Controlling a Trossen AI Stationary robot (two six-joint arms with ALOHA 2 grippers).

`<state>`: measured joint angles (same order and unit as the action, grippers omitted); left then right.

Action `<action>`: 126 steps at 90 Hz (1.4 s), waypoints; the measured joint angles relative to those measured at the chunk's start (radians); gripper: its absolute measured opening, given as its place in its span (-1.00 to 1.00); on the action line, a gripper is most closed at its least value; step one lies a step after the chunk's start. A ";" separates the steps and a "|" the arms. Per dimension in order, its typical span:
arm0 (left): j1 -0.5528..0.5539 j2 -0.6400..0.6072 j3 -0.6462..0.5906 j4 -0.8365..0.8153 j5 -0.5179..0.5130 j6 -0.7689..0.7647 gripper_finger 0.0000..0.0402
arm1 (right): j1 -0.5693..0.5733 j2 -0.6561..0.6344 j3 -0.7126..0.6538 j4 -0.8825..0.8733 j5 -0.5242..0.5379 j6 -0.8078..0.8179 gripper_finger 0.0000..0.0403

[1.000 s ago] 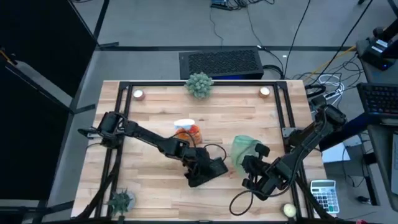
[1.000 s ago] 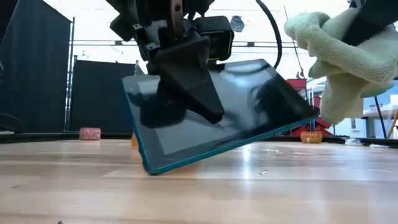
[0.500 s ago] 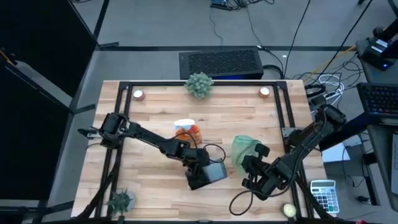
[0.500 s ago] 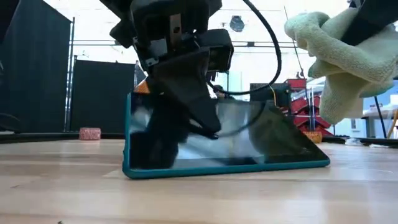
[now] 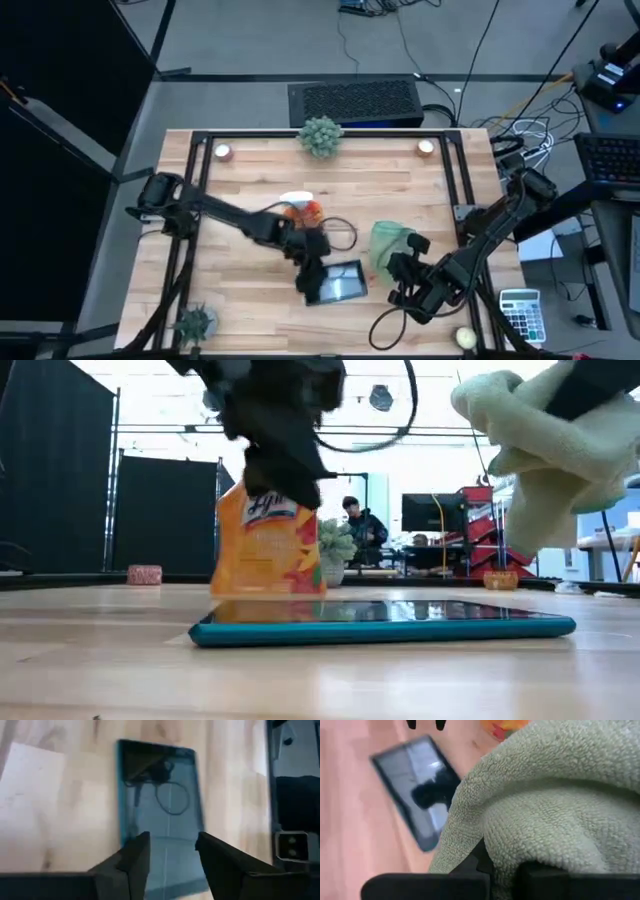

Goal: Apply microfiber cloth
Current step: Wipe the front of the cellphone using the microfiber cloth

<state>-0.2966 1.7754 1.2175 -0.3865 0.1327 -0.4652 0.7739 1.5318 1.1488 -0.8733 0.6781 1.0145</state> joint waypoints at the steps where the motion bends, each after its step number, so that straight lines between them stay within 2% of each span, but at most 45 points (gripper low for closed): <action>1: -0.010 -0.001 0.000 -0.005 -0.008 -0.001 -0.25 | 0.000 0.000 0.000 0.012 0.000 -0.009 -0.97; 11: -0.107 -0.001 -0.011 -0.029 -0.123 -0.031 -0.25 | 0.000 0.003 0.000 0.133 -0.002 -0.103 -0.97; 22: -0.183 0.007 -0.060 0.061 -0.266 -0.075 -0.25 | -0.013 0.028 -0.031 0.328 -0.009 -0.206 -0.97; 33: -0.217 0.011 -0.114 0.172 -0.402 -0.129 -0.25 | -0.050 0.091 -0.070 0.507 -0.078 -0.279 -0.97; 49: -0.204 0.046 -0.203 0.343 -0.406 -0.132 -0.25 | -0.129 0.219 -0.074 0.728 -0.115 -0.384 -0.97; 78: -0.194 0.136 -0.208 0.365 -0.404 -0.158 -0.25 | -0.290 0.414 -0.073 1.039 -0.277 -0.461 -0.97; 88: -0.189 0.137 -0.208 0.363 -0.403 -0.158 -0.25 | -0.313 0.456 -0.071 1.023 -0.354 -0.465 -0.97; 102: -0.189 0.138 -0.208 0.359 -0.405 -0.158 -0.26 | -0.300 0.454 -0.065 0.914 -0.371 -0.435 -0.97; 126: -0.189 0.139 -0.208 0.351 -0.411 -0.180 -0.25 | -0.222 0.339 -0.068 0.538 -0.386 -0.371 -0.97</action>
<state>-0.4854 1.9148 1.0096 -0.0360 -0.2783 -0.6455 0.5518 1.8703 1.0805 -0.3353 0.2925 0.6437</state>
